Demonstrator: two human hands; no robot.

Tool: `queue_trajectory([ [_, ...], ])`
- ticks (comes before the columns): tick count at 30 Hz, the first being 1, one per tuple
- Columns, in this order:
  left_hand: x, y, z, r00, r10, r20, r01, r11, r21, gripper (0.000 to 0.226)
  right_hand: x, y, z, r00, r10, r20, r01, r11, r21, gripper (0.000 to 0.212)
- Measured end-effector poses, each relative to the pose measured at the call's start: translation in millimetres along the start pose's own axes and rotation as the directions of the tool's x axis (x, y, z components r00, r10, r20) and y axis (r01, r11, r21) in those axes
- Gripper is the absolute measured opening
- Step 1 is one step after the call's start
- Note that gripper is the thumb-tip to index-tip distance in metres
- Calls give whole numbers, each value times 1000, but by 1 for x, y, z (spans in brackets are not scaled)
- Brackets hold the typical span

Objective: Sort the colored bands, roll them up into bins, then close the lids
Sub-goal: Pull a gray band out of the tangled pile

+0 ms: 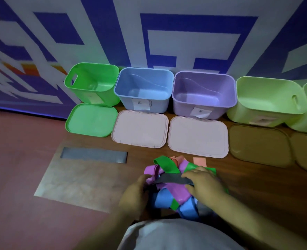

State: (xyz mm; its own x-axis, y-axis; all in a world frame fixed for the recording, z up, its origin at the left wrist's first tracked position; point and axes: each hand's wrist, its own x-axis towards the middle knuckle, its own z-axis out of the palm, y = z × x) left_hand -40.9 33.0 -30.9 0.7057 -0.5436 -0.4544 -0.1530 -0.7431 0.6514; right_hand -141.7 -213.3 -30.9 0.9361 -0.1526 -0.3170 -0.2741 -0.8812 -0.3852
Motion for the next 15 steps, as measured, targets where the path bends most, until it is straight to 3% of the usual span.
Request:
queue_trajectory([
  [8, -14, 16, 7, 984, -70, -166, 25, 965, -262, 37, 3, 0, 1, 999, -34, -23, 34, 999, 2, 40],
  [15, -16, 30, -7, 982, -110, -156, 42, 921, -388, 26, 0, 3, 7, 997, -27, -72, 30, 999, 40, 30],
])
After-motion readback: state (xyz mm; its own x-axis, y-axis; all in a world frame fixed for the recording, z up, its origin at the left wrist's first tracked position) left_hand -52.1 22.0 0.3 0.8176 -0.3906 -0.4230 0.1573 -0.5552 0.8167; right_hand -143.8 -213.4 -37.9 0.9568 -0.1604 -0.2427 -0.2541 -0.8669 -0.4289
